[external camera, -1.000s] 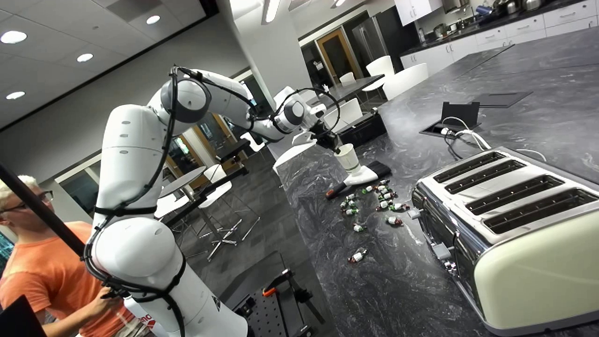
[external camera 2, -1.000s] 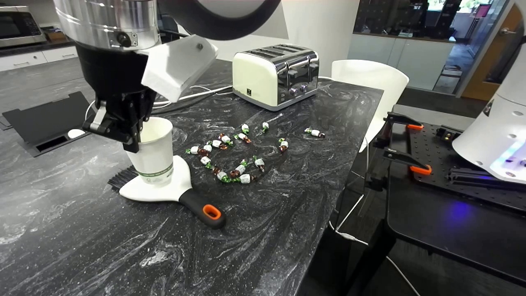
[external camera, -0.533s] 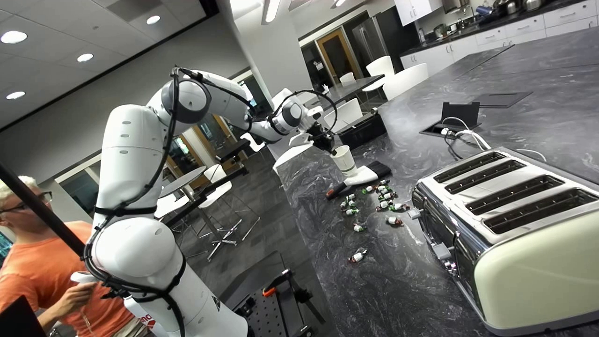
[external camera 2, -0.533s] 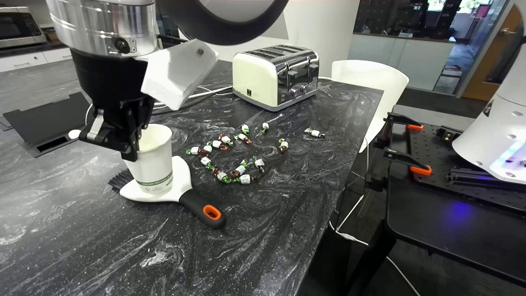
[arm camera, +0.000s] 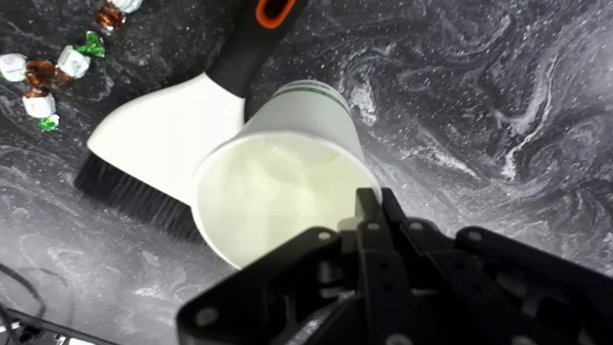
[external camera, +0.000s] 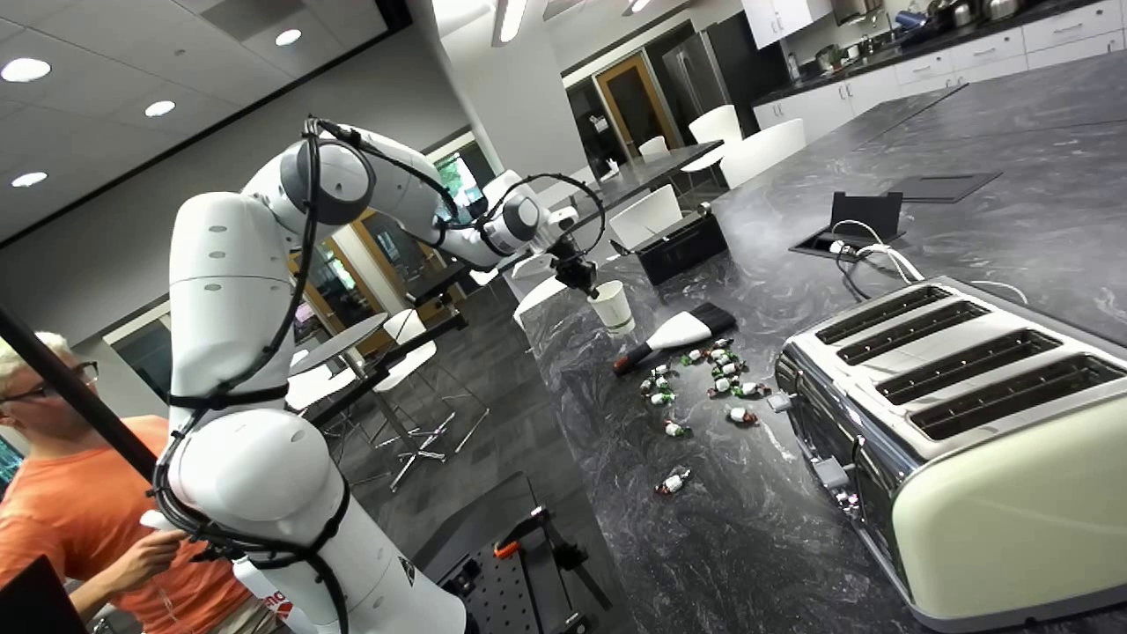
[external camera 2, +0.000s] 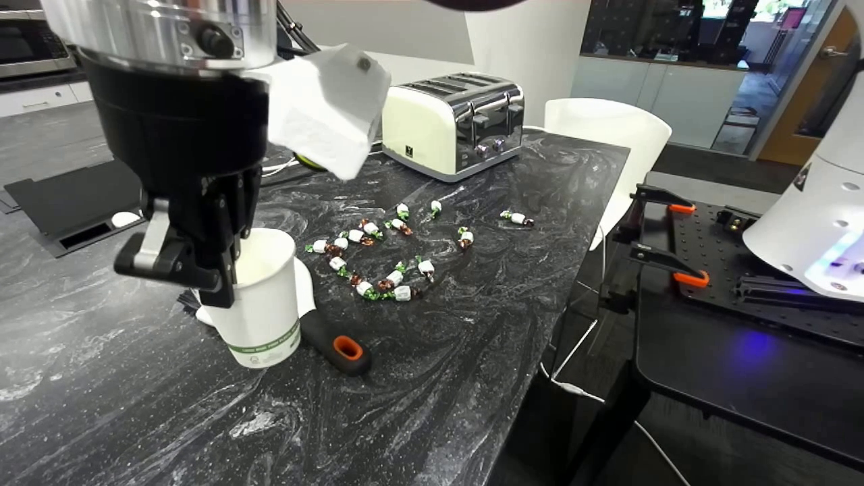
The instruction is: Move the cup to the left side of the brush
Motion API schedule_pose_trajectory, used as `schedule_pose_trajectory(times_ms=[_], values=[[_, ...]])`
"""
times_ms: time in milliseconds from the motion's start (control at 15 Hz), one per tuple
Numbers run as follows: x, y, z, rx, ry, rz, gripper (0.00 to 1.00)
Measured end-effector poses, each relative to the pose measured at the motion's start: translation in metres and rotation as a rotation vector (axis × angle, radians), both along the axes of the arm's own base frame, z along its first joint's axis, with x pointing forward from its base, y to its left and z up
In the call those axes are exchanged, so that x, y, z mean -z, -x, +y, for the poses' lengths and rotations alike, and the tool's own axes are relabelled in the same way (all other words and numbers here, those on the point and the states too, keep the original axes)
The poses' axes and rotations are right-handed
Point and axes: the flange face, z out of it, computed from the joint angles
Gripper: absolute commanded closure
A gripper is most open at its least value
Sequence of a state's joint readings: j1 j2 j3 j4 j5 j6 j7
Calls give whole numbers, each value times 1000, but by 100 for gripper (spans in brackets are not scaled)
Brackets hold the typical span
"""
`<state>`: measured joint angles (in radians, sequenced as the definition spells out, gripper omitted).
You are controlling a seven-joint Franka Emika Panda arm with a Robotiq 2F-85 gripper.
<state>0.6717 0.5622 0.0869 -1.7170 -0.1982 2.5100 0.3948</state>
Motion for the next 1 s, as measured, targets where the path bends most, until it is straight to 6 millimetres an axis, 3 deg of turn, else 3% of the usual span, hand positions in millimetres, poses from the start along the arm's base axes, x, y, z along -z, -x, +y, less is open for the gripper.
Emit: schedule_pose_trajectory(times_ms=[267,733,800,867,1000], values=[[18,24,9,-36,27,44,99],[55,35,16,-62,15,57,99],[59,36,18,-66,9,57,96],[62,38,19,-70,4,57,71],[65,40,22,-79,-2,55,65]])
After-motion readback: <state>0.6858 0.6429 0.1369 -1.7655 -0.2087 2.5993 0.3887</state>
